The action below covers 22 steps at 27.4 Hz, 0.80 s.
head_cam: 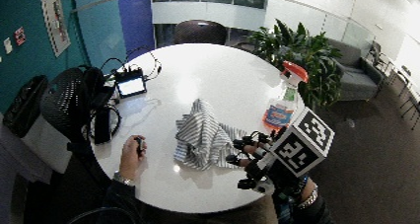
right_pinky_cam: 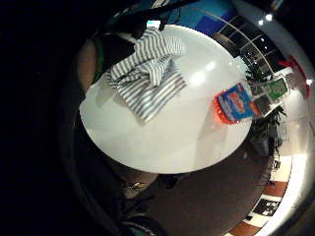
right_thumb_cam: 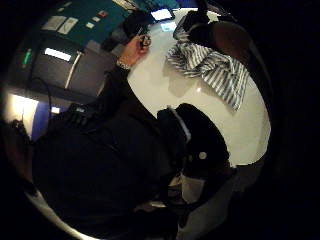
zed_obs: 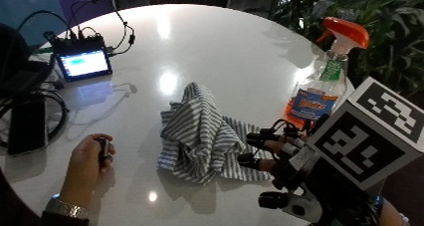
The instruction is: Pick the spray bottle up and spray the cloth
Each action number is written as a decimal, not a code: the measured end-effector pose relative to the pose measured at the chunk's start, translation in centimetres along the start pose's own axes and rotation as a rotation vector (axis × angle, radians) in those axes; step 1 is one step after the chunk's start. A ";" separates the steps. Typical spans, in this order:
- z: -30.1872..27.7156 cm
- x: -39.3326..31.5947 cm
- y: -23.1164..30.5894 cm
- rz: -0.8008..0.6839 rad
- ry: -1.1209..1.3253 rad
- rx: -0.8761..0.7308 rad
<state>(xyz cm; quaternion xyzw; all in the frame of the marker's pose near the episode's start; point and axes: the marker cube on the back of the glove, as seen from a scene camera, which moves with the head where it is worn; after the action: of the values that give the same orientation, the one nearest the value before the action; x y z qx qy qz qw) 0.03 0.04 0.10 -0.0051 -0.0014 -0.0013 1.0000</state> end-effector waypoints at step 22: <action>-2.6 2.5 -1.8 0.066 0.073 0.091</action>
<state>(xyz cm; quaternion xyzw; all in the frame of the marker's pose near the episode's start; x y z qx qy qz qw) 2.57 -1.75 -2.46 0.0405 0.0352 0.0314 0.9981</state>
